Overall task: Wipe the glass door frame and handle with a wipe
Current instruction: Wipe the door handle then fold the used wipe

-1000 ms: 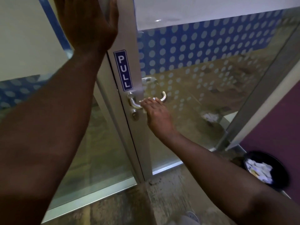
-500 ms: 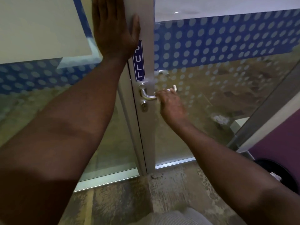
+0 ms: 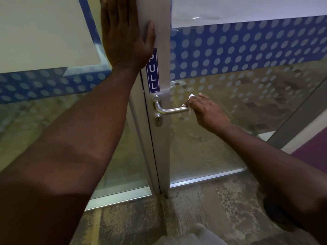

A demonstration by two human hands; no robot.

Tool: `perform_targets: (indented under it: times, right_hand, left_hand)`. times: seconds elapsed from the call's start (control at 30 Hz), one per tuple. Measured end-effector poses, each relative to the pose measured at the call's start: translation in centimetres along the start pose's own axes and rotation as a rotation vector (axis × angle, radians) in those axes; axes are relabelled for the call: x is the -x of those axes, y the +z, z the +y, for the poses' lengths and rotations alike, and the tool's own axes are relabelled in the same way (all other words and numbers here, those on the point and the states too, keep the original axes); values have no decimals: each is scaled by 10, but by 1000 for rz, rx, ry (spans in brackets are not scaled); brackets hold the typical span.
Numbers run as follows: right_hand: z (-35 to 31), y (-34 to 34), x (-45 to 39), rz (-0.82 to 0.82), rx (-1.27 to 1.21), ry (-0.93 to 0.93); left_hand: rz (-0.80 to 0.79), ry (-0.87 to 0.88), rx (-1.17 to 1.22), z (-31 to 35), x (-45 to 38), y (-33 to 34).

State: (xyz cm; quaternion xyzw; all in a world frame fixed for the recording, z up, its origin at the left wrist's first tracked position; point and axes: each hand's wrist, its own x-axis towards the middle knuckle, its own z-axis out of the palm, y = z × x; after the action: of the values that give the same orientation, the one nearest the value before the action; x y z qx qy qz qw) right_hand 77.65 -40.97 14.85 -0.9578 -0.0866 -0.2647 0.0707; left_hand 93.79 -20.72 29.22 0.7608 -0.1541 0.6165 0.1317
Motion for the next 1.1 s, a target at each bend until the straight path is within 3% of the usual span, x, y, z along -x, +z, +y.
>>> perform_targets:
  times: [0.1,0.2,0.37,0.77,1.1]
  right_hand:
    - [4,-11,-17,-220,-61,18]
    - [5,-22,-42,-492,1,31]
    - [1,-32,-72,-670,92,3]
    - [-11,-13,-57,-420,14,242]
    - [-13,-19,-79,-373,-171,608]
  left_hand:
    - [-90,-17,1,-1,0,1]
    - [-78,-10,0,0,0,-1]
    - [-113,-1,-16,-1,-2,-5]
    - [-183,-44,4,0,-1,-2]
    - [24,4,-18,0,-2,6]
